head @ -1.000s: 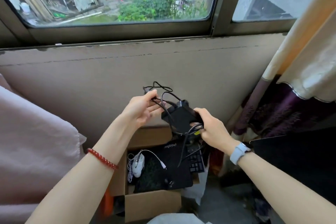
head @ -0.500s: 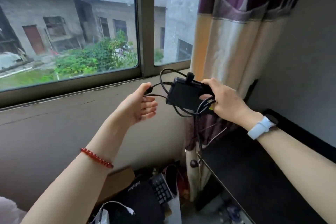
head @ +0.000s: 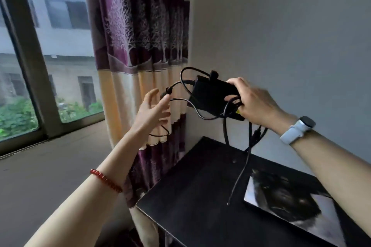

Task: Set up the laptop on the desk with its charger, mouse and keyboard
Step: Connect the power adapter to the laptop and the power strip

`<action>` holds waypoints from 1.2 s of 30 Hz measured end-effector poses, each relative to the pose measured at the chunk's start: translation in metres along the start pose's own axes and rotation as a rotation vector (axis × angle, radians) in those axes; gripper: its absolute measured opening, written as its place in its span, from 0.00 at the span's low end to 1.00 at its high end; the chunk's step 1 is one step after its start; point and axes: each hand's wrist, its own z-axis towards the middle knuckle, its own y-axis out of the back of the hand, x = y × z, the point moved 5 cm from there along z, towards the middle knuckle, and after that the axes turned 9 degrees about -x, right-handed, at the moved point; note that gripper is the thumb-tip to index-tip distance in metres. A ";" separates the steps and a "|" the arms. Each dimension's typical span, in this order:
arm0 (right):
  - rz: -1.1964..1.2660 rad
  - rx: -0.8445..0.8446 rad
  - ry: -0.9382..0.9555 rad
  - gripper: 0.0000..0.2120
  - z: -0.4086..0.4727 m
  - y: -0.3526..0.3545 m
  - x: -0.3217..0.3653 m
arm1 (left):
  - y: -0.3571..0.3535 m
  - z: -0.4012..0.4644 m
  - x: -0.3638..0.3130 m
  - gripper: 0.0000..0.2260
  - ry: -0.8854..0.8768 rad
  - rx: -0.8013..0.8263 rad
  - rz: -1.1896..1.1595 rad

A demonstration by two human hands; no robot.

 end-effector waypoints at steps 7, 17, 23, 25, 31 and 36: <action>-0.274 -0.073 -0.057 0.16 -0.044 0.131 -0.109 | -0.160 -0.017 -0.046 0.12 -0.365 -0.092 0.337; -0.510 0.106 -0.163 0.15 -0.144 0.194 -0.203 | -0.297 -0.058 -0.030 0.11 -0.800 0.005 0.570; -0.590 0.265 -0.270 0.19 -0.219 0.178 -0.246 | -0.350 -0.088 0.026 0.06 -0.910 0.213 0.553; -0.603 0.328 -0.300 0.23 -0.245 0.166 -0.255 | -0.363 -0.096 0.052 0.06 -0.925 0.284 0.555; -0.561 0.489 -0.348 0.22 -0.310 0.110 -0.266 | -0.379 -0.114 0.140 0.08 -0.880 0.568 0.558; -0.484 0.644 -0.382 0.21 -0.364 0.040 -0.272 | -0.366 -0.122 0.215 0.09 -0.834 0.760 0.664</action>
